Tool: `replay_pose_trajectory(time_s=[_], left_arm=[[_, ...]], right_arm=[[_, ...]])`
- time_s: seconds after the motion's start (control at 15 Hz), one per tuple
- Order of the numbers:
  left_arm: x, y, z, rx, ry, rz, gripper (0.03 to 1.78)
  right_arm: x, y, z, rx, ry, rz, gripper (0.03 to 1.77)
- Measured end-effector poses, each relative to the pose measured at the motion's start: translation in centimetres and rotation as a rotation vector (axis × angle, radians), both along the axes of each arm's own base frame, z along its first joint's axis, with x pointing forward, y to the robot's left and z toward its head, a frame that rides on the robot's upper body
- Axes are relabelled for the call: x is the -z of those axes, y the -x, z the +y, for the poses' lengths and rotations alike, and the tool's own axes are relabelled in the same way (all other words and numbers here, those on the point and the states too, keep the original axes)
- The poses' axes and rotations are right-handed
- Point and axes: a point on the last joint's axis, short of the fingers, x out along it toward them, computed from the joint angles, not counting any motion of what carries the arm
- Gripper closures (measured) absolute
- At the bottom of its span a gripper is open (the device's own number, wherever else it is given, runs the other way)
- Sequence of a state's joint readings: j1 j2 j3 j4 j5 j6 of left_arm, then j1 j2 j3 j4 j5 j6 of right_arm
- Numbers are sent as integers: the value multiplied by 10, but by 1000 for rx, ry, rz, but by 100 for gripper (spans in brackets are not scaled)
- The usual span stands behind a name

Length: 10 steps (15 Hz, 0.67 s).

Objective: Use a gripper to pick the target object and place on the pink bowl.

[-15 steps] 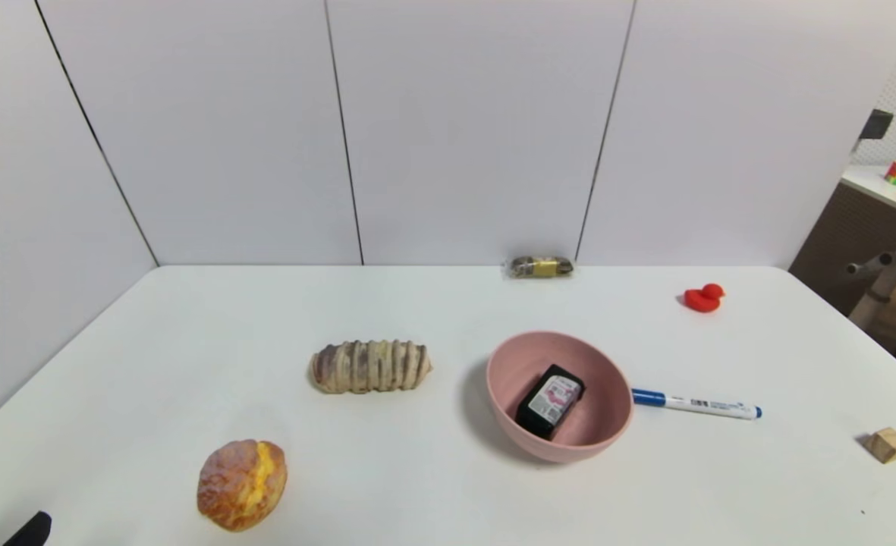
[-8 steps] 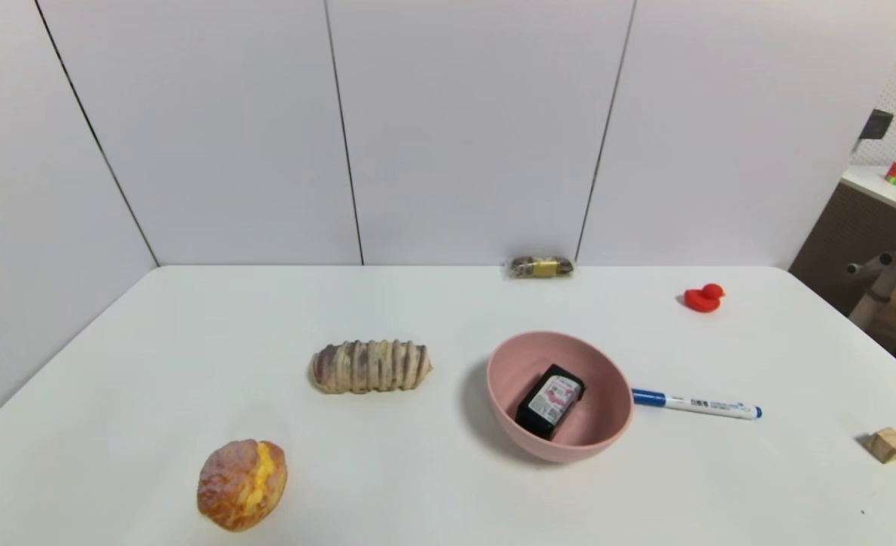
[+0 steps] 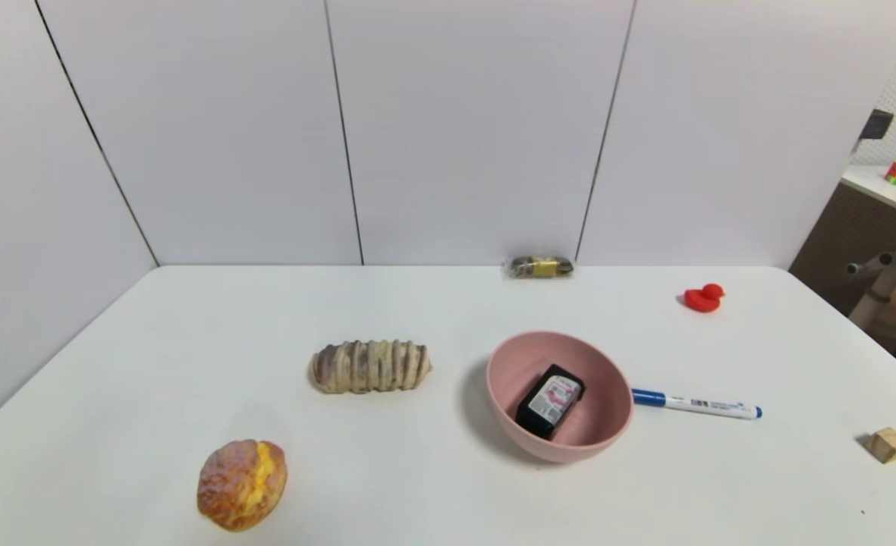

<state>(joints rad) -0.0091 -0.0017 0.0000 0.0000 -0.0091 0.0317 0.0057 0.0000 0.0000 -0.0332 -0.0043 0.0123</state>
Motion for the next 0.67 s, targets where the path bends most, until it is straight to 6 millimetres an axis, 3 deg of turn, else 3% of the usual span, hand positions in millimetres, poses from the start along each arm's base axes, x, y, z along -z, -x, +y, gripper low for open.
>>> replay_pose_trajectory(time_s=[0.27, 0.67], left_arm=[[0, 0, 0, -14, 93, 2, 12], [0, 0, 0, -16, 100, 2, 12]], right_arm=[[0, 0, 0, 0, 0, 0, 9], [0, 0, 0, 0, 0, 0, 9]])
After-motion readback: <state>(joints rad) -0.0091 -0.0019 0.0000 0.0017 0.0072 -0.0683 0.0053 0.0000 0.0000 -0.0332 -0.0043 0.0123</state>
